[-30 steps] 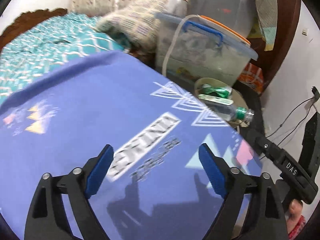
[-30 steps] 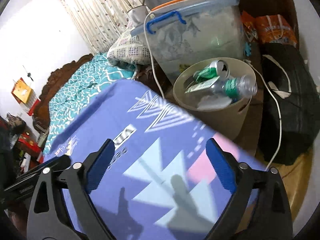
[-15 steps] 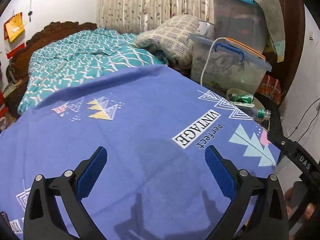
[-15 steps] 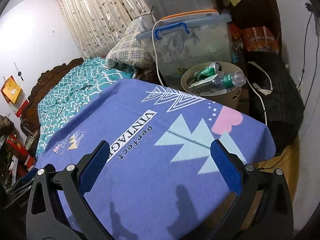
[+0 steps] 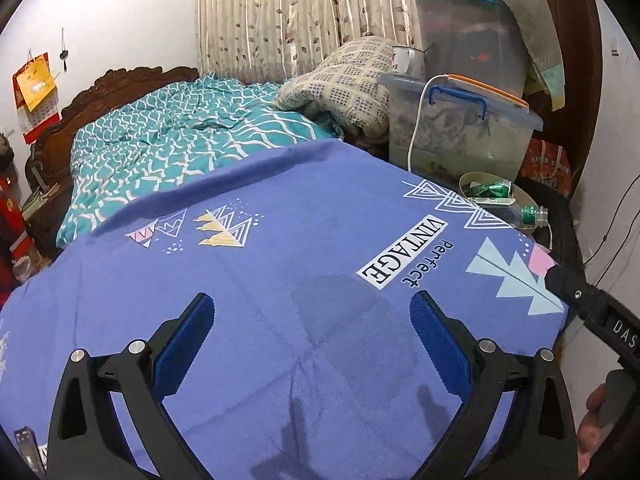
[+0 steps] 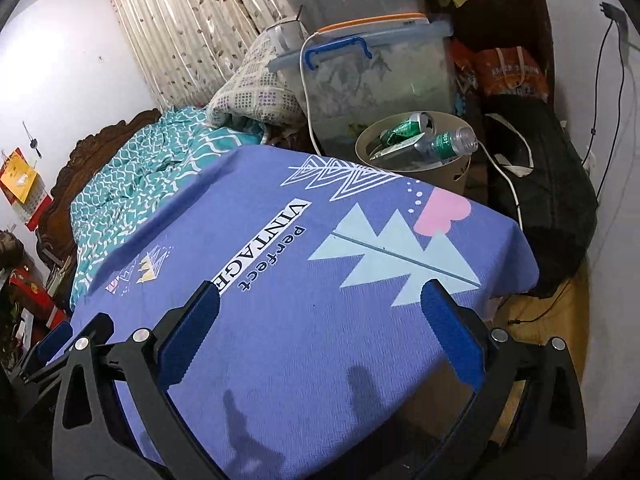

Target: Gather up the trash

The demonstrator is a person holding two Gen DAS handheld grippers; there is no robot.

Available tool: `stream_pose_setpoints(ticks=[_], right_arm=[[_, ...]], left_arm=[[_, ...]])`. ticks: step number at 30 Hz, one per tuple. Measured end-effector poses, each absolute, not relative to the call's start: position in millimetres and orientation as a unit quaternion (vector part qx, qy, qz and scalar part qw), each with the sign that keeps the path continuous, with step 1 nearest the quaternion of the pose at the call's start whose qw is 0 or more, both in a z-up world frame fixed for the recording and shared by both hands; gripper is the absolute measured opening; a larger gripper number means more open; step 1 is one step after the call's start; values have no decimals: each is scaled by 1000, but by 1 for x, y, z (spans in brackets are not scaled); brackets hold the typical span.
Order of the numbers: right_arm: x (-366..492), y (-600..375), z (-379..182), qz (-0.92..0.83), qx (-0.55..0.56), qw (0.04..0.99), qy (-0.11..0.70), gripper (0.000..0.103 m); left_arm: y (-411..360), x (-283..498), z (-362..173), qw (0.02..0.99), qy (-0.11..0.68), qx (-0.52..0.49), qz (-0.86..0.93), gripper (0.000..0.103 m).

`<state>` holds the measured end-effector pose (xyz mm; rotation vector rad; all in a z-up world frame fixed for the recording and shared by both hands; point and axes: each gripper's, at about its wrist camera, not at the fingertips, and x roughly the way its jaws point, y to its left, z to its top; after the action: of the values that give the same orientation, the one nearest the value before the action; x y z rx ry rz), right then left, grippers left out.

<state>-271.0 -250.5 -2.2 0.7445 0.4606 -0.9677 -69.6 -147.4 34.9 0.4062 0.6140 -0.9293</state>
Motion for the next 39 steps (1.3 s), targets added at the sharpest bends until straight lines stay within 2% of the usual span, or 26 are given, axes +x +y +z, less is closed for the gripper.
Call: stream_pose_setpoints(ticks=[25,39], right_arm=[[-286,-269,-28,-430,388,783,226,100],[-285,-275,-26,-424,389,786,225,100]], left_arm=[[-168,-91,29,826,314,250,-396,94],[-166,-84,25,816,349,244,-392,94]])
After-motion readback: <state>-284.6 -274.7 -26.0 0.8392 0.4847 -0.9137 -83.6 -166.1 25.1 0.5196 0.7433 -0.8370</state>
